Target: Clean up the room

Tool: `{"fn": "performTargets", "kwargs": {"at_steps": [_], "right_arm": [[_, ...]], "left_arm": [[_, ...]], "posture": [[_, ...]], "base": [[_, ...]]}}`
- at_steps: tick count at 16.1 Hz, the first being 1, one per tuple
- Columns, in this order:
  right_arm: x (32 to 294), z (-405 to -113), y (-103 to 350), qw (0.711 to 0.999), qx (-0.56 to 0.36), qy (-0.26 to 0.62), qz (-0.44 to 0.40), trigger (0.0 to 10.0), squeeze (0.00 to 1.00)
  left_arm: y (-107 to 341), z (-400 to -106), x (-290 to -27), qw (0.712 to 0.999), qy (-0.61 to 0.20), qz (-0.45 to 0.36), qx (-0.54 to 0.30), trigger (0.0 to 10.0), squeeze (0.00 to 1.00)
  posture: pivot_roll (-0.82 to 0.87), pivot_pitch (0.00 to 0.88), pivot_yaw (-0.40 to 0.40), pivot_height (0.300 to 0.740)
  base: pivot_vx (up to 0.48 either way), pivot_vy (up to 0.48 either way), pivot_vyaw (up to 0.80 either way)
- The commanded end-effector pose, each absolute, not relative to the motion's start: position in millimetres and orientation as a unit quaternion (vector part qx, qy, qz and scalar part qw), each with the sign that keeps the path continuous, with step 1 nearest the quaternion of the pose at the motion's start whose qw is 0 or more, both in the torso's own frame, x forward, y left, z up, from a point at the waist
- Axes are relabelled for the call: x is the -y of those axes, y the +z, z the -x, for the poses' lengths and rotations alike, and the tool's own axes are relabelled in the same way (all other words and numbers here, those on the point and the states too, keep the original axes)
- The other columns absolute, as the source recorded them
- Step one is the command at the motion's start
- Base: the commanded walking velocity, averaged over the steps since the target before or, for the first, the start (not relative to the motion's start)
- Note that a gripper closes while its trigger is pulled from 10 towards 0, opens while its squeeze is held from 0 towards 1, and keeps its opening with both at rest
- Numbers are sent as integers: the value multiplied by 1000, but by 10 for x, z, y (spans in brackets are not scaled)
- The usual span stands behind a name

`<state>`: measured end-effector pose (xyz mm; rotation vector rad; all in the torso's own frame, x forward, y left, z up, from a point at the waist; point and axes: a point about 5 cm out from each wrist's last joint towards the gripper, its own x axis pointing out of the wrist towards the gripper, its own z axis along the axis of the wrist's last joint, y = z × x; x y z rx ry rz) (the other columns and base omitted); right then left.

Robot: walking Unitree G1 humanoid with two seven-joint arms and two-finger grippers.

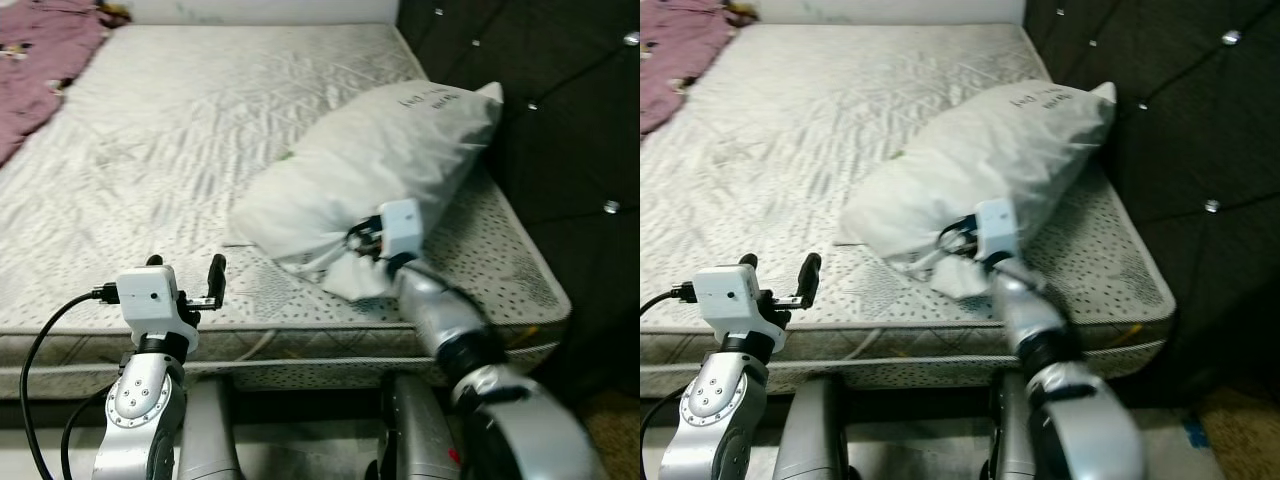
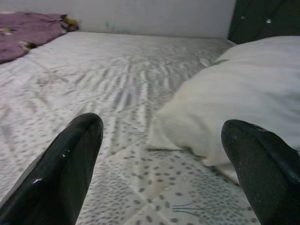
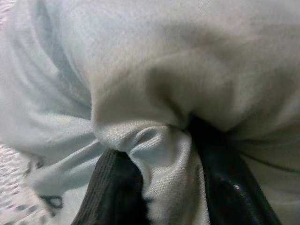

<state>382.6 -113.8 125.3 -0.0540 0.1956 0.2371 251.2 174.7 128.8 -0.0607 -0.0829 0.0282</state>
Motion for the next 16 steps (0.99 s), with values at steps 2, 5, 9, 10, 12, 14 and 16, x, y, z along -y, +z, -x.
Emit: {"fn": "performTargets", "kwargs": {"at_steps": [2,5,9,10,12,14,16], "right_arm": [[1692,-4017,1695,998,-39,31,34,0,0],[2159,-4060,1978,997,-15,-35,60,0,0],[2781,-3972,2310,986,18,-140,92,0,0],[2991,-3904,2393,979,28,-175,95,0,0],[3129,-3845,2429,975,35,-194,102,0,0],[3176,-3807,2374,975,34,-192,109,0,0],[3170,-3733,2150,975,31,-176,135,0,0]], "left_arm": [[1289,-2524,-1787,998,24,31,44,10000,0],[1273,-2511,-1792,998,27,31,45,10000,0],[1280,-2523,-1803,998,28,29,46,10000,0],[1278,-2520,-1802,998,28,29,46,10000,0],[1272,-2515,-1791,998,26,29,45,10000,0],[1270,-2510,-1786,998,24,29,44,10000,0],[1270,-2502,-1799,998,24,27,43,10000,0]], "posture": [[38,24,-15,517],[41,23,-18,517],[39,25,-11,517],[39,26,-8,517],[37,27,-5,517],[35,29,-4,517],[37,37,-5,517]], "base": [[0,0,0],[0,0,0],[0,0,0],[0,0,0],[0,0,0],[0,0,0],[0,0,0]]}}
